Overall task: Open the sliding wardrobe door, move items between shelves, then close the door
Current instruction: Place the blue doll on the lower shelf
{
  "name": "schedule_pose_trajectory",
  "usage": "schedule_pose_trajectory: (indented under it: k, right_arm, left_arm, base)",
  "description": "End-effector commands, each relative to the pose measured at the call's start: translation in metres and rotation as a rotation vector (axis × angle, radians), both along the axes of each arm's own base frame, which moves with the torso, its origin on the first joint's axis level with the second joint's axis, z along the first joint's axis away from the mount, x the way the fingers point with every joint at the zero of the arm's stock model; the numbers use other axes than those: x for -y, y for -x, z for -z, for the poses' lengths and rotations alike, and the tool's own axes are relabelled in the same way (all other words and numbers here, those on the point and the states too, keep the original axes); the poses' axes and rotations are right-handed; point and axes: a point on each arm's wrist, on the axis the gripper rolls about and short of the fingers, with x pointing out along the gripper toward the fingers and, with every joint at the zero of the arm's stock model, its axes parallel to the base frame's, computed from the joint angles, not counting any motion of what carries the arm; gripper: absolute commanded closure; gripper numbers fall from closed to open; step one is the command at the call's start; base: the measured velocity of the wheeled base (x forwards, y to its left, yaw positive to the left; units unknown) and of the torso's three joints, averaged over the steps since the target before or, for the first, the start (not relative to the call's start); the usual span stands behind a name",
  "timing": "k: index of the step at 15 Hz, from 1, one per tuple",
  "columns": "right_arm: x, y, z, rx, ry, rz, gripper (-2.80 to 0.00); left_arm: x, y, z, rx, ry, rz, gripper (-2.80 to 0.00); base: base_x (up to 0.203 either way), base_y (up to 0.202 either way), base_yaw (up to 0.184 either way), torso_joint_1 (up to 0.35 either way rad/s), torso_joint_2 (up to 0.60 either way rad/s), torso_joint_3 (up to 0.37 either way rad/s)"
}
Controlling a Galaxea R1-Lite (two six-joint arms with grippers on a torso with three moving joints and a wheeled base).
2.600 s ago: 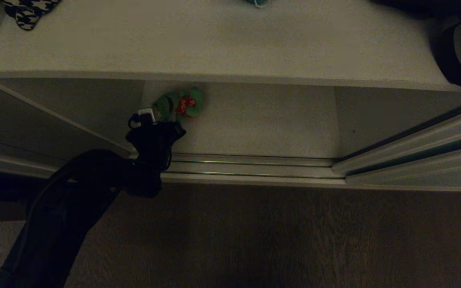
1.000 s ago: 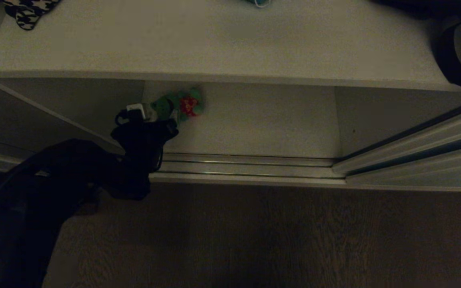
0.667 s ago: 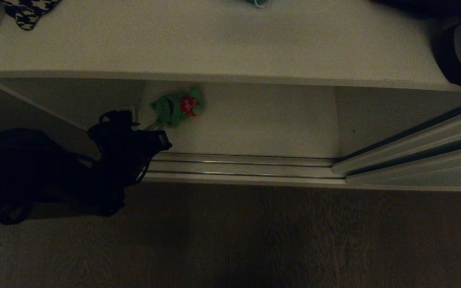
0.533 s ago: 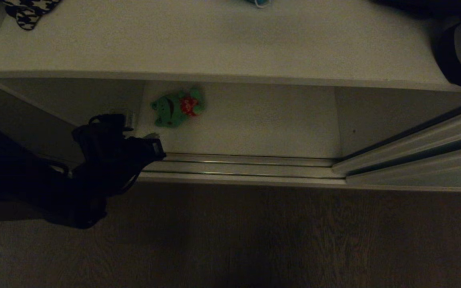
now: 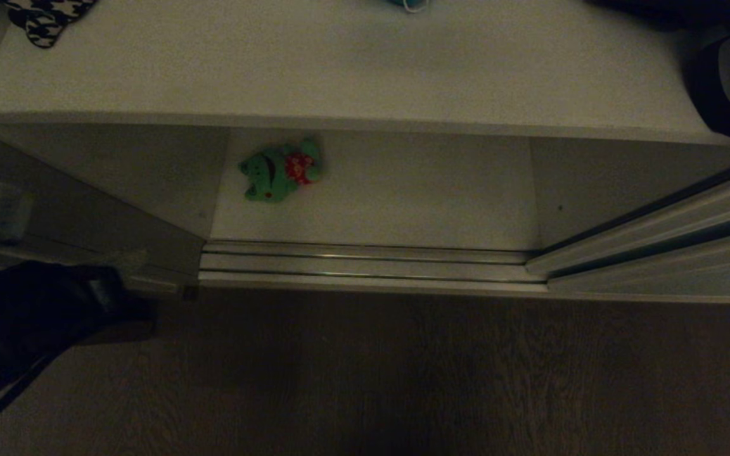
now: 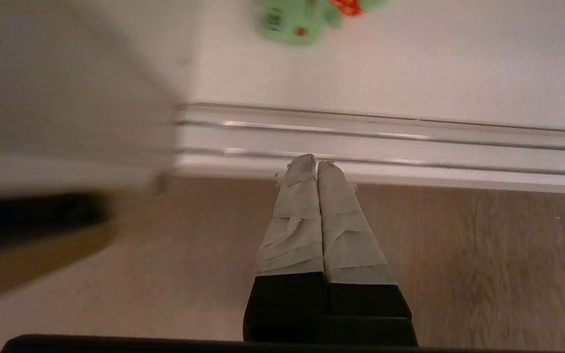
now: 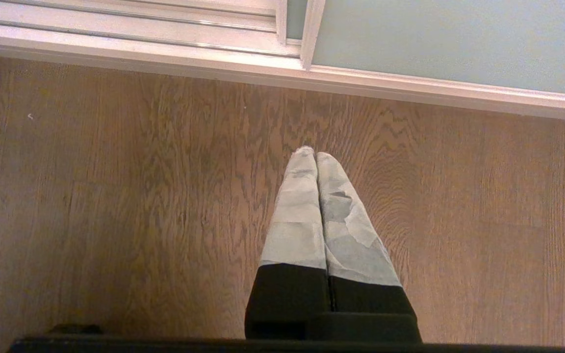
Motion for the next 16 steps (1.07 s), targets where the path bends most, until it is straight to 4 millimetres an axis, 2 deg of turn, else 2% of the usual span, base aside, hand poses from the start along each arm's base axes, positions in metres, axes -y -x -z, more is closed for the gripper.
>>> schedule_pose_trajectory:
  k: [1, 3, 5, 7, 8, 10, 14, 16]
  right_arm:
    - [0.000, 0.000, 0.000, 0.002, 0.001, -0.001, 0.00]
    - [0.000, 0.000, 0.000, 0.002, -0.001, 0.000, 0.00]
    - [0.000, 0.000, 0.000, 0.003, 0.001, 0.000, 0.00]
    - [0.000, 0.000, 0.000, 0.002, 0.001, 0.000, 0.00]
    - [0.000, 0.000, 0.000, 0.002, 0.001, 0.000, 0.00]
    - [0.000, 0.000, 0.000, 0.003, -0.001, 0.000, 0.00]
    - [0.000, 0.000, 0.000, 0.003, 0.000, -0.001, 0.00]
    - [0.000, 0.000, 0.000, 0.002, 0.001, 0.000, 0.00]
  left_arm:
    - [-0.014, 0.078, -0.014, 0.140, 0.021, -0.030, 0.00]
    - [-0.021, 0.130, 0.000, 0.165, 0.015, -0.047, 0.00]
    - [-0.025, 0.164, 0.026, 0.158, -0.008, -0.063, 0.00]
    - [-0.025, 0.167, 0.056, 0.093, -0.032, -0.073, 0.00]
    - [-0.024, 0.164, 0.062, 0.105, -0.035, -0.073, 0.00]
    - [-0.025, 0.163, 0.060, 0.157, -0.045, -0.056, 0.00]
    - [-0.024, 0.163, 0.065, 0.148, -0.070, -0.088, 0.00]
    - [-0.023, 0.169, 0.070, 0.174, -0.089, -0.059, 0.00]
  base:
    - [0.000, 0.000, 0.000, 0.000, 0.00, 0.000]
    - [0.000, 0.000, 0.000, 0.000, 0.00, 0.000]
    - [0.000, 0.000, 0.000, 0.000, 0.00, 0.000]
    - [0.000, 0.000, 0.000, 0.000, 0.00, 0.000]
    - [0.000, 0.000, 0.000, 0.000, 0.00, 0.000]
    - [0.000, 0.000, 0.000, 0.000, 0.00, 0.000]
    - [0.000, 0.000, 0.000, 0.000, 0.00, 0.000]
    - [0.000, 0.000, 0.000, 0.000, 0.00, 0.000]
